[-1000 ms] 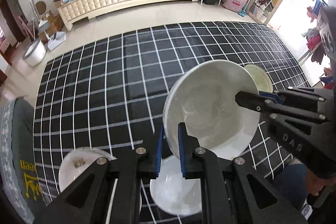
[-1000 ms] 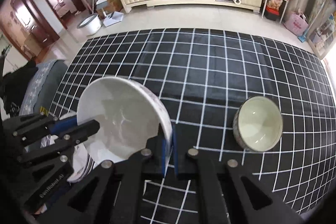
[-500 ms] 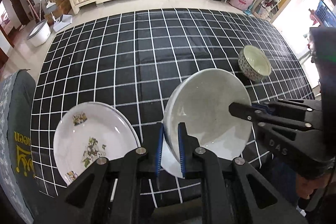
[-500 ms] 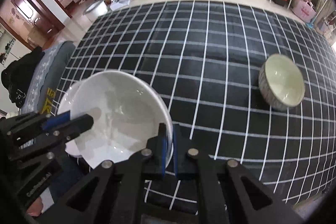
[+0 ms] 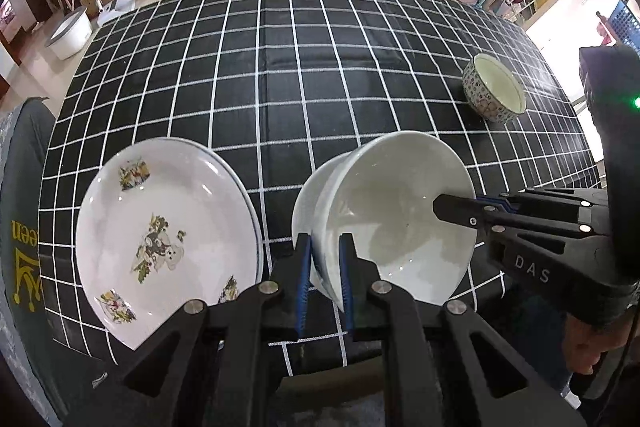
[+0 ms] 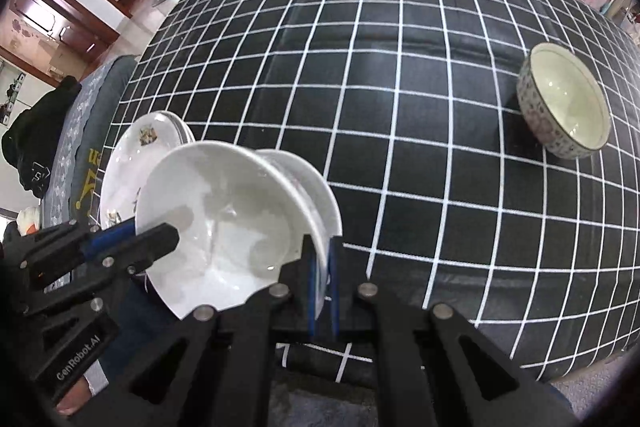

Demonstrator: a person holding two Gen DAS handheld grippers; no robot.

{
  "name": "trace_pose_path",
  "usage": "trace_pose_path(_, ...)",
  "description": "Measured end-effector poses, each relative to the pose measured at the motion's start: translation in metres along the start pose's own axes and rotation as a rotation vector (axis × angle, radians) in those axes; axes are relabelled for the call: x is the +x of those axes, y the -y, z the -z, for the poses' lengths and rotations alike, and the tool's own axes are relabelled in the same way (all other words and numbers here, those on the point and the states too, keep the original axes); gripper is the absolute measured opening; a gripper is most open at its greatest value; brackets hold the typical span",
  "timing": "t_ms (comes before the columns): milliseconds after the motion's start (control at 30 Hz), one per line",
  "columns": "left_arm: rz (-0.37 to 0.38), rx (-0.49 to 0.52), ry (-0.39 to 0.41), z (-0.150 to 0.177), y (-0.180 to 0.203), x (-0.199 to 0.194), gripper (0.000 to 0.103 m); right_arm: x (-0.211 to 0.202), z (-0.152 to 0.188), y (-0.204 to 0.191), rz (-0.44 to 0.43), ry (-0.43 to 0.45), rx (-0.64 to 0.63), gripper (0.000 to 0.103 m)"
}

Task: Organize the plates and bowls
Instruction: 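Carry the cream bowl and lower it into the white bowl, then open the right gripper and withdraw from the nested bowls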

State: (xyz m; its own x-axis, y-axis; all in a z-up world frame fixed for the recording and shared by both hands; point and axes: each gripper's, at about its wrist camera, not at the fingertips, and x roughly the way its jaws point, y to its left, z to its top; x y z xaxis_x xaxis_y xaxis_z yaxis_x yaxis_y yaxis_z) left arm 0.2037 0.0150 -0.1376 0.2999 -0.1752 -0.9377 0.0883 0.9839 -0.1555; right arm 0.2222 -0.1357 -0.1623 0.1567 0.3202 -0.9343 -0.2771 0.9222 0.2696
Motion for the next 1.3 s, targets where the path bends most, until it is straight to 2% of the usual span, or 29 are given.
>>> trace_pose_path(367,-0.021,-0.001,-0.026,0.004,-0.007,0.015,0.012,0.013,-0.006,-0.005,0.029,-0.039,-0.031,0.008)
trace_pose_path(533,-0.013,-0.01,-0.041,0.002,-0.011,0.021,0.011,0.015,-0.01,-0.006,0.03,-0.042,-0.033,0.008)
trace_pose_path(700,-0.036,0.01,-0.044,0.003,-0.01,0.022,0.011,0.011,-0.009,-0.006,0.042,-0.023,-0.023,0.009)
trace_pose_path(800,-0.038,-0.005,-0.033,0.003,-0.014,0.017,0.011,0.01,-0.007,-0.01,0.061,-0.02,-0.03,0.012)
trace_pose_path(867,-0.033,-0.013,-0.02,0.004,-0.017,0.012,0.012,0.008,-0.005,-0.013,0.1,-0.014,-0.046,0.013)
trace_pose_path(933,-0.038,-0.008,-0.005,0.004,-0.017,0.005,0.018,0.003,-0.004,-0.014,0.11,0.007,-0.052,0.014)
trace_pose_path(967,-0.041,-0.006,0.002,0.005,-0.018,0.002,0.02,0.0,-0.004,-0.014,0.108,0.016,-0.051,0.016)
trace_pose_path(1067,-0.035,-0.02,0.023,0.005,-0.018,-0.007,0.026,-0.012,-0.003,-0.015,0.1,0.048,-0.055,0.029)
trace_pose_path(1133,-0.034,-0.026,0.038,0.005,-0.016,-0.013,0.029,-0.022,-0.002,-0.015,0.106,0.081,-0.062,0.043)
trace_pose_path(1267,-0.025,-0.017,0.094,0.003,-0.007,-0.032,0.041,-0.048,0.003,-0.01,0.095,0.15,-0.057,0.05)
trace_pose_path(1300,-0.02,-0.014,0.105,0.002,-0.006,-0.037,0.047,-0.055,0.004,-0.008,0.087,0.166,-0.055,0.051)
